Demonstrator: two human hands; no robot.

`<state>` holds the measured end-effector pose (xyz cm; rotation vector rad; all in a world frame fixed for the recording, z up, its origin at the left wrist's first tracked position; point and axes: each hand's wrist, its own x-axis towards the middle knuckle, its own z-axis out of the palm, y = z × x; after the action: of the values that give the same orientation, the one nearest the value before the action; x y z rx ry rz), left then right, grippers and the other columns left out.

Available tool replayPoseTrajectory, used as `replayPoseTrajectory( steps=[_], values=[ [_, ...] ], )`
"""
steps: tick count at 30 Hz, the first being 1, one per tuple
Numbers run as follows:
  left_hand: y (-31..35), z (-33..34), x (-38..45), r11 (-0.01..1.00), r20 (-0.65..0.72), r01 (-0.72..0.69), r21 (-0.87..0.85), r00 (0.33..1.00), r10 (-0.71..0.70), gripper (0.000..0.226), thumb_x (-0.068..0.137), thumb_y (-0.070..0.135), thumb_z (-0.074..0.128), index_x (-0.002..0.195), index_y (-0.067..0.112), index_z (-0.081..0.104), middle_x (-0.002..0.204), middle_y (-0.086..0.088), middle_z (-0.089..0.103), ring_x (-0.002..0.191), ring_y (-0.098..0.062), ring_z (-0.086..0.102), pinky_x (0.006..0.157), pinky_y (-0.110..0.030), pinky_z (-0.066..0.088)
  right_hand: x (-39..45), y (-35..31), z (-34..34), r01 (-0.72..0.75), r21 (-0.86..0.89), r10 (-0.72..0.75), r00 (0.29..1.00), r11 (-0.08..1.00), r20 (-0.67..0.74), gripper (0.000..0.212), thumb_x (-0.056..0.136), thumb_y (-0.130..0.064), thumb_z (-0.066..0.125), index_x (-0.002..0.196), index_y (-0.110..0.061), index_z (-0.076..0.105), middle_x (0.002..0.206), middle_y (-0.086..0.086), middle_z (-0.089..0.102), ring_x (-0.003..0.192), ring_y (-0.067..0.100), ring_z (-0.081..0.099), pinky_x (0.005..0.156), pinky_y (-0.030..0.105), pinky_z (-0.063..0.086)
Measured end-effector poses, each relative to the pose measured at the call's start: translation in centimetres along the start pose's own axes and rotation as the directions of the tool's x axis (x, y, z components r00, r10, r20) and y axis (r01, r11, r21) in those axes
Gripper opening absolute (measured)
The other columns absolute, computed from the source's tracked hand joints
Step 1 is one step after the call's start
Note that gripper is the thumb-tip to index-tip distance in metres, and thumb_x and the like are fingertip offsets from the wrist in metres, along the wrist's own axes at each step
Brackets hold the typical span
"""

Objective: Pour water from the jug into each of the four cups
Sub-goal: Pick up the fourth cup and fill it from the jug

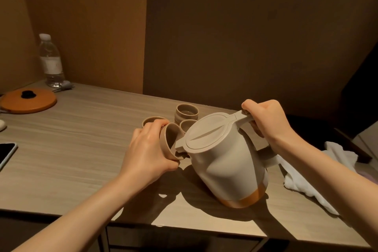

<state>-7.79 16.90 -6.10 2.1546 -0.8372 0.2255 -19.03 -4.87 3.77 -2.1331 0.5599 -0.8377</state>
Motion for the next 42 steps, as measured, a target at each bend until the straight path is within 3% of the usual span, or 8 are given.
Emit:
replayPoseTrajectory(
  steps=[11,24,28,36,42],
  values=[
    [-1.3,0.2,-0.7,0.999,0.001,0.045,-0.030,0.999,-0.045,0.091,0.048,0.031,0.091,0.125,0.034,0.043,0.111,0.017,0.045,0.109,-0.011,0.038,0.082,-0.027,0.038,0.7,-0.9,1.2,0.034,-0.070,-0.032,0.999,0.997,0.030,0.044,0.080,-0.027,0.057,0.041,-0.010,0.044,0.040,0.002,0.035,0.040,0.014,0.031,0.053,0.032,0.032],
    [-2.7,1.0,-1.2,0.991,-0.025,0.095,-0.098,0.995,-0.098,0.090,0.047,0.035,0.090,0.123,0.032,0.043,0.119,0.008,0.056,0.113,-0.018,0.050,0.087,-0.036,0.050,0.8,-1.7,2.2,0.075,-0.146,-0.066,0.996,0.986,0.064,0.045,0.083,-0.029,0.057,0.044,-0.007,0.050,0.049,0.012,0.043,0.048,0.019,0.039,0.055,0.034,0.036],
    [-3.0,1.0,-1.4,0.987,-0.021,0.095,-0.128,0.995,-0.098,0.090,0.044,0.036,0.090,0.122,0.033,0.044,0.118,0.010,0.056,0.112,-0.017,0.050,0.086,-0.035,0.050,1.0,-1.9,2.4,0.087,-0.169,-0.075,0.994,0.982,0.075,0.043,0.080,-0.032,0.057,0.048,-0.002,0.053,0.048,0.012,0.040,0.048,0.021,0.036,0.054,0.034,0.035],
    [-3.6,1.1,-1.7,0.978,-0.024,0.113,-0.175,0.993,-0.119,0.089,0.041,0.036,0.088,0.119,0.034,0.045,0.115,0.011,0.057,0.110,-0.018,0.052,0.085,-0.037,0.051,1.0,-2.5,3.1,0.111,-0.186,-0.094,0.991,0.976,0.100,0.046,0.084,-0.029,0.058,0.042,-0.009,0.053,0.044,0.007,0.041,0.044,0.017,0.036,0.054,0.033,0.036],
    [-4.0,1.3,-2.0,0.970,-0.012,0.146,-0.193,0.988,-0.151,0.090,0.041,0.039,0.088,0.119,0.036,0.043,0.116,0.012,0.057,0.110,-0.015,0.052,0.086,-0.035,0.050,1.1,-2.7,3.5,0.119,-0.218,-0.095,0.989,0.969,0.116,0.045,0.081,-0.032,0.057,0.049,0.000,0.055,0.049,0.011,0.040,0.048,0.021,0.035,0.056,0.037,0.035]
  ],
)
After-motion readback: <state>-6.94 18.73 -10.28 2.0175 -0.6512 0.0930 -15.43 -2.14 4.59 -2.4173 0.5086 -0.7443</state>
